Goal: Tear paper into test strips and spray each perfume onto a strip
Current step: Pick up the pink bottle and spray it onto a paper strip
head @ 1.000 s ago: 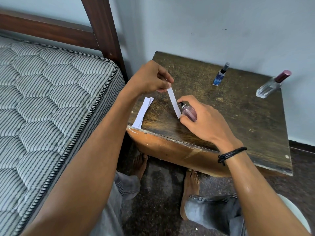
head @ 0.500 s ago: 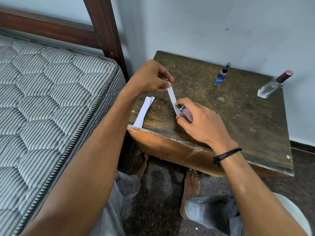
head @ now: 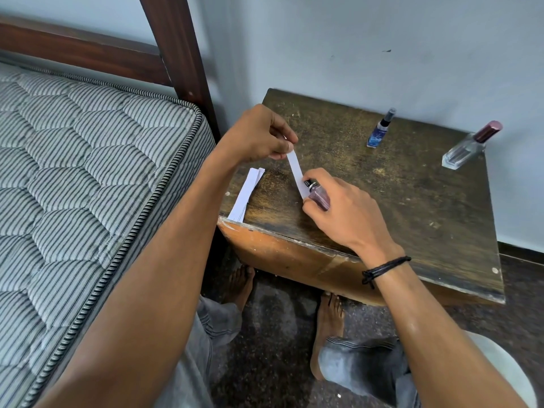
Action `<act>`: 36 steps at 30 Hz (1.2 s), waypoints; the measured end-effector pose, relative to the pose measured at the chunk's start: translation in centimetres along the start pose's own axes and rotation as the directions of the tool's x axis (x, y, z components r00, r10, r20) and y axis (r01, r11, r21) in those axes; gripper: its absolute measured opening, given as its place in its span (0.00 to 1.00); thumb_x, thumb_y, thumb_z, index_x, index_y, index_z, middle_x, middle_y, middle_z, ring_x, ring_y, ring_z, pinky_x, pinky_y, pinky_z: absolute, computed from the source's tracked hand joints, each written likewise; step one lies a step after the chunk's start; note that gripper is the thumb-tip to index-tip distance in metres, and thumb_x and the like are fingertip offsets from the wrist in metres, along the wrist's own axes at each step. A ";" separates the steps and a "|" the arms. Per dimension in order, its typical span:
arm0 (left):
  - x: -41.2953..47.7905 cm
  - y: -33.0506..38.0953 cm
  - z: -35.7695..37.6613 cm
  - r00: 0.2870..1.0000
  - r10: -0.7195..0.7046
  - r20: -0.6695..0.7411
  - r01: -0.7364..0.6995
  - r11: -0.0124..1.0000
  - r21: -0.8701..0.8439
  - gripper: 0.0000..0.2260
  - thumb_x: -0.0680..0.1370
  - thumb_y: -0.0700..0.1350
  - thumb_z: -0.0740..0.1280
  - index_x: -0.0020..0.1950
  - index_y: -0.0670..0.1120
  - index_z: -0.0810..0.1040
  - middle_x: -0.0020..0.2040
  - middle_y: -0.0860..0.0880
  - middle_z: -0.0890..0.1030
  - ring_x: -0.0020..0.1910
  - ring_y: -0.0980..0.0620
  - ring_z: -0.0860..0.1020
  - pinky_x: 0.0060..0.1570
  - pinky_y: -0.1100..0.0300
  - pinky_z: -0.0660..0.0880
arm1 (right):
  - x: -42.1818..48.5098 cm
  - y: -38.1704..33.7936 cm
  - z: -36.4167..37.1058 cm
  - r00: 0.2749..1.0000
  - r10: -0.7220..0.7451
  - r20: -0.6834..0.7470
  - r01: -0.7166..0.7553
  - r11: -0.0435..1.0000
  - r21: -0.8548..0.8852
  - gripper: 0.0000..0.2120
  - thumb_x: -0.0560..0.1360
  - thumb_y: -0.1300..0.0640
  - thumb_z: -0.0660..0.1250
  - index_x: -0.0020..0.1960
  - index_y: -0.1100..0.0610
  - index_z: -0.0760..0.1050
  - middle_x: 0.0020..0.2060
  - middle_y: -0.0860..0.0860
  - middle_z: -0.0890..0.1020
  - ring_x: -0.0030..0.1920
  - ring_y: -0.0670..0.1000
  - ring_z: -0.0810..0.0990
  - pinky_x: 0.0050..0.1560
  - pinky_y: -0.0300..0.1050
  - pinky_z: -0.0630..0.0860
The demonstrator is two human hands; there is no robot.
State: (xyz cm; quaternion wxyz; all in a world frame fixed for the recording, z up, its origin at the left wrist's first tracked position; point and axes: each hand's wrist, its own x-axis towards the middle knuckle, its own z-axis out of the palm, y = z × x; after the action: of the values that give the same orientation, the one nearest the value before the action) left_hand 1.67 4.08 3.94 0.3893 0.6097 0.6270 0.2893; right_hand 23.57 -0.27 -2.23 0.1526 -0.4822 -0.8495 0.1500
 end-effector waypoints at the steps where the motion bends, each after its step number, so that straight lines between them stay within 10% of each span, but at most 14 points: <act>1: 0.0 0.0 0.0 1.000 0.001 -0.005 -0.001 1.000 0.002 0.07 0.75 0.32 0.72 0.53 0.35 0.83 0.43 0.37 0.84 0.35 0.52 0.82 0.40 0.65 0.82 | 0.0 0.1 -0.1 1.000 0.004 0.003 -0.004 1.000 0.017 0.16 0.79 0.44 0.62 0.66 0.39 0.67 0.43 0.47 0.79 0.36 0.55 0.77 0.33 0.47 0.72; 7: 0.2 -0.5 -0.1 0.999 0.005 -0.033 -0.001 0.994 0.107 0.06 0.74 0.32 0.72 0.50 0.38 0.84 0.40 0.39 0.85 0.36 0.49 0.84 0.42 0.61 0.83 | 0.3 1.0 -0.7 1.000 0.030 0.003 -0.030 0.994 0.101 0.19 0.78 0.44 0.64 0.68 0.38 0.66 0.35 0.38 0.72 0.34 0.40 0.72 0.33 0.46 0.68; 18: 0.0 -0.4 0.1 0.998 0.067 -0.016 -0.058 0.935 0.350 0.06 0.73 0.36 0.73 0.45 0.47 0.84 0.35 0.50 0.85 0.34 0.59 0.83 0.49 0.59 0.81 | 0.2 1.4 -1.1 1.000 0.013 -0.014 -0.012 0.996 0.091 0.22 0.80 0.45 0.65 0.72 0.37 0.65 0.56 0.46 0.76 0.42 0.53 0.80 0.40 0.50 0.78; 25: 0.0 -0.3 0.2 0.996 0.092 0.004 -0.085 0.901 0.426 0.04 0.73 0.39 0.74 0.47 0.46 0.84 0.38 0.50 0.86 0.36 0.64 0.80 0.52 0.62 0.76 | 0.6 1.6 -1.2 0.995 0.053 -0.082 -0.025 0.952 0.305 0.27 0.82 0.41 0.65 0.77 0.34 0.59 0.71 0.40 0.72 0.53 0.38 0.74 0.46 0.30 0.67; 31: 0.0 -0.2 0.2 0.995 0.099 0.018 -0.096 0.880 0.466 0.04 0.73 0.38 0.74 0.47 0.45 0.84 0.40 0.49 0.86 0.40 0.58 0.82 0.52 0.62 0.76 | 0.8 1.1 -1.7 0.986 0.147 -0.084 -0.088 0.869 0.487 0.29 0.80 0.44 0.69 0.75 0.32 0.59 0.71 0.37 0.70 0.64 0.39 0.77 0.61 0.57 0.79; 36: 0.0 -0.1 0.4 0.995 0.097 0.035 -0.102 0.866 0.489 0.04 0.73 0.38 0.75 0.46 0.45 0.85 0.40 0.50 0.85 0.40 0.57 0.83 0.52 0.59 0.79 | 1.0 1.3 -1.7 0.986 0.152 -0.071 -0.086 0.822 0.563 0.27 0.81 0.49 0.68 0.75 0.34 0.61 0.64 0.32 0.70 0.61 0.28 0.73 0.57 0.36 0.68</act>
State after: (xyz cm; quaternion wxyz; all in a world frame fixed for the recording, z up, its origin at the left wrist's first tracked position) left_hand 1.96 4.00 3.70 0.2098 0.7212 0.6458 0.1375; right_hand 24.75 1.40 -1.10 0.3248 -0.4766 -0.7268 0.3730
